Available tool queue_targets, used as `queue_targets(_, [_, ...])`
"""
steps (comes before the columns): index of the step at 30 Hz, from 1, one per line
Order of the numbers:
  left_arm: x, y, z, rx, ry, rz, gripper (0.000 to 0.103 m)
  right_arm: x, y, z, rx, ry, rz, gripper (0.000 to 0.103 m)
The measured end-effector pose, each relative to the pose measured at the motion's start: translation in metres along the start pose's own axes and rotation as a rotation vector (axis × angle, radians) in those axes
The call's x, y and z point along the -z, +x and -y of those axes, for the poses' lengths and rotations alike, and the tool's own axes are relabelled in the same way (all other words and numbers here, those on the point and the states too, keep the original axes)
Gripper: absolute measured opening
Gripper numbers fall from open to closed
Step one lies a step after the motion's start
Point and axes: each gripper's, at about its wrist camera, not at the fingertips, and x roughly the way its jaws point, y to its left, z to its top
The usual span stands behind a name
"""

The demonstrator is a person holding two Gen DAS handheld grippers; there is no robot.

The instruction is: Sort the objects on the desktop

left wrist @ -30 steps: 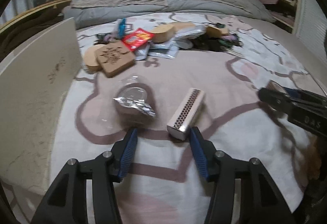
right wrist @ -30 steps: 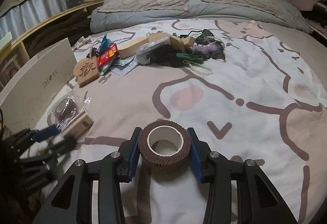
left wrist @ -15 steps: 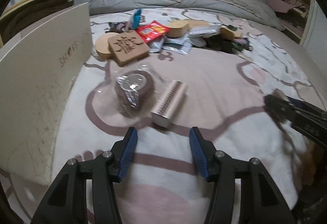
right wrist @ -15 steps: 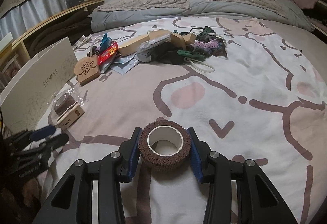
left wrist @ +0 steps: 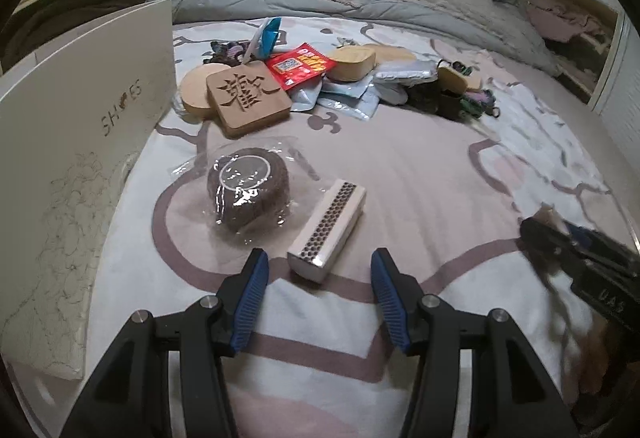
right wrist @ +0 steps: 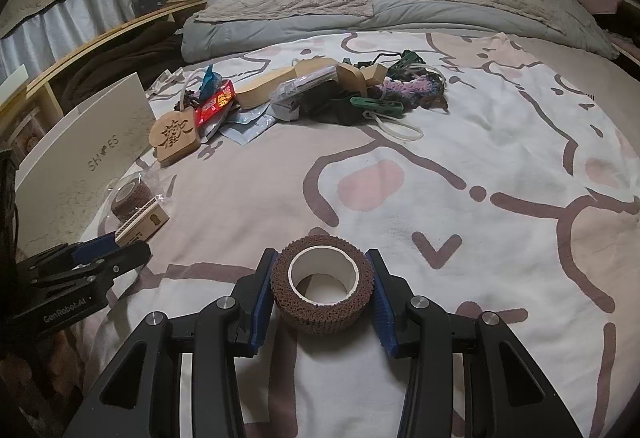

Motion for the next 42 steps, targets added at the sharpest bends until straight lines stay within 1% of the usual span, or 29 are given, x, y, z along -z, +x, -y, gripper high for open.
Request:
queue_targets(2, [0.001,-0.003,0.005,0.050,0.008,-0.003,0.053,0.000,-0.001,0.001,-0.005,0.003,0.000,0.044])
queue_targets(4, [0.002,-0.004,0.014,0.081,0.031,-0.003,0.053,0.000,-0.001,0.002,-0.011,0.008,0.001,0.044])
queue_targets(8, [0.000,-0.003,0.033,0.119,0.070,-0.006,0.053,0.000,-0.003,0.005,-0.008,0.022,0.003,0.044])
queue_targets(12, [-0.004,-0.001,0.052,0.181,0.098,-0.013,0.053,-0.001,-0.006,0.010,0.010,0.039,0.013,0.044])
queue_targets(15, [-0.006,0.001,0.065,0.193,0.131,-0.013,0.053,-0.002,-0.007,0.016,0.019,0.059,0.017,0.044])
queue_targets(18, [-0.005,-0.001,0.067,0.172,0.153,-0.012,0.053,-0.002,-0.007,0.020,0.016,0.071,0.015,0.044])
queue_targets(20, [-0.003,-0.002,0.065,0.129,0.162,-0.006,0.054,-0.002,-0.007,0.020,0.015,0.069,0.015,0.044])
queue_targets(21, [-0.003,-0.003,0.062,0.104,0.165,-0.003,0.057,-0.002,-0.007,0.020,0.016,0.067,0.015,0.044])
queue_targets(23, [-0.002,-0.005,0.054,0.045,0.163,0.014,0.084,-0.002,-0.007,0.020,0.016,0.063,0.014,0.044])
queue_targets(24, [-0.001,-0.006,0.049,0.020,0.160,0.029,0.086,-0.002,-0.007,0.020,0.015,0.063,0.013,0.044])
queue_targets(26, [-0.002,-0.006,0.041,-0.027,0.163,0.045,0.088,-0.002,-0.007,0.020,0.013,0.065,0.012,0.044])
queue_targets(28, [-0.005,-0.001,0.033,-0.048,0.156,0.036,0.089,-0.002,-0.006,0.020,0.012,0.065,0.011,0.044])
queue_targets(32, [-0.013,0.008,0.024,-0.022,0.148,0.015,0.089,-0.001,-0.006,0.019,0.012,0.065,0.009,0.044])
queue_targets(37, [-0.018,0.014,0.031,0.014,0.176,0.005,0.089,-0.001,-0.005,0.018,0.011,0.066,0.005,0.044])
queue_targets(42, [-0.023,0.023,0.032,0.002,0.175,0.000,0.089,-0.001,-0.005,0.018,0.011,0.065,0.004,0.044])
